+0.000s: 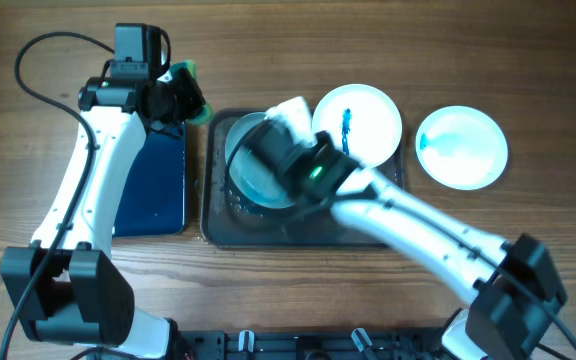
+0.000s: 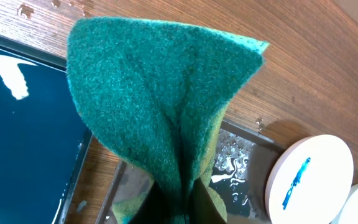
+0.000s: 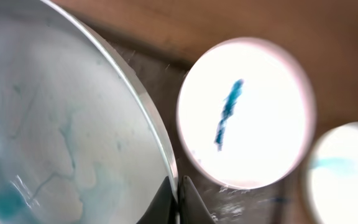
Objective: Clean dirty plates on tray and stack at the side
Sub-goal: 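Place the plate onto the first cleaned plate at the right side, then grip the last white plate rim with the right gripper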
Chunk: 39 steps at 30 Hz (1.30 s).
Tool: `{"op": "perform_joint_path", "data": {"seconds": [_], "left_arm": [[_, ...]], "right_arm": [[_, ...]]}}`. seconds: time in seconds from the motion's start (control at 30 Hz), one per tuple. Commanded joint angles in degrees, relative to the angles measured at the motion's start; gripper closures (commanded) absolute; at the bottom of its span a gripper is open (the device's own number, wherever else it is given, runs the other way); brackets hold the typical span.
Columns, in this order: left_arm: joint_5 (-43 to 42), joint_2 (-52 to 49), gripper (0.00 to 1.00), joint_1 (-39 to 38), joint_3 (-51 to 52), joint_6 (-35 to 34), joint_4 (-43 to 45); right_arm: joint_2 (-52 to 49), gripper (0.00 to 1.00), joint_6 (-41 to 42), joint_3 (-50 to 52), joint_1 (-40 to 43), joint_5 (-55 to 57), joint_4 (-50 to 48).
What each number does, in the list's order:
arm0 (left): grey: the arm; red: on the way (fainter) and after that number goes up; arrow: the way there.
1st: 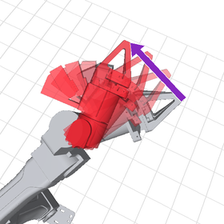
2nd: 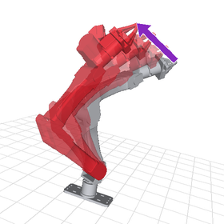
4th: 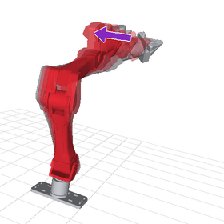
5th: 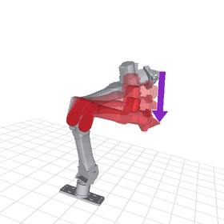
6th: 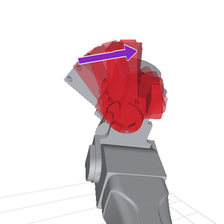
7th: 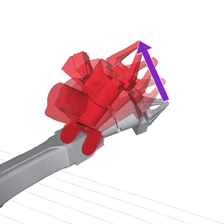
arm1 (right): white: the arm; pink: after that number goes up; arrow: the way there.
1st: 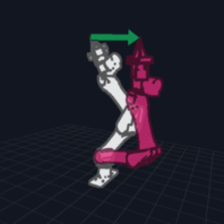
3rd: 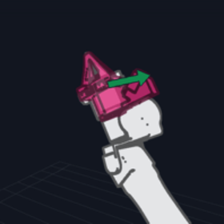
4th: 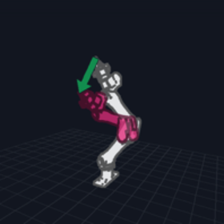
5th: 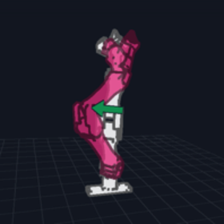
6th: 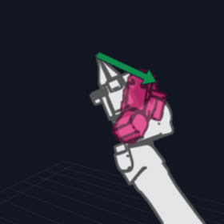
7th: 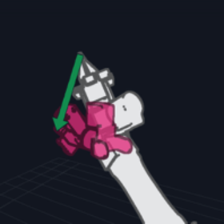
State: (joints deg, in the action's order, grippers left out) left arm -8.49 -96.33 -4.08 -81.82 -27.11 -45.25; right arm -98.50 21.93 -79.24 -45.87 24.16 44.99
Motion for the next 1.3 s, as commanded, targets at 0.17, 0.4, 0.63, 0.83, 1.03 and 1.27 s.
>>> {"op": "perform_joint_path", "data": {"seconds": [0.17,0.4,0.63,0.83,1.03,1.27], "left_arm": [[-0.7,-0.07,0.96,-0.33,-0.15,-0.31,-0.26],[-0.7,-0.07,0.96,-0.55,-0.04,-0.31,-1.11],[1.18,-0.07,0.96,-4.52,0.07,-0.13,-0.68],[2.56,-0.07,0.96,-5.46,0.07,-0.11,-0.74],[2.56,-0.07,0.96,-5.46,0.07,-0.09,-0.7],[2.56,-0.07,0.96,-5.46,0.07,0.98,-2.19]], "right_arm": [[5.05,0.95,4.11,-1.18,27.67,-46.66,1.66],[9.44,0.96,8.31,-0.5,58.27,-36.24,12.96],[8.61,0.95,8.22,10.67,75.19,-30.03,9.88],[8.59,0.85,8.2,20.52,74.27,-29.22,1.33],[8.24,0.54,2.05,19.1,65.88,-32.98,-3.34],[6.84,0.42,-1.44,4.79,52.46,-34.18,0.0]]}}
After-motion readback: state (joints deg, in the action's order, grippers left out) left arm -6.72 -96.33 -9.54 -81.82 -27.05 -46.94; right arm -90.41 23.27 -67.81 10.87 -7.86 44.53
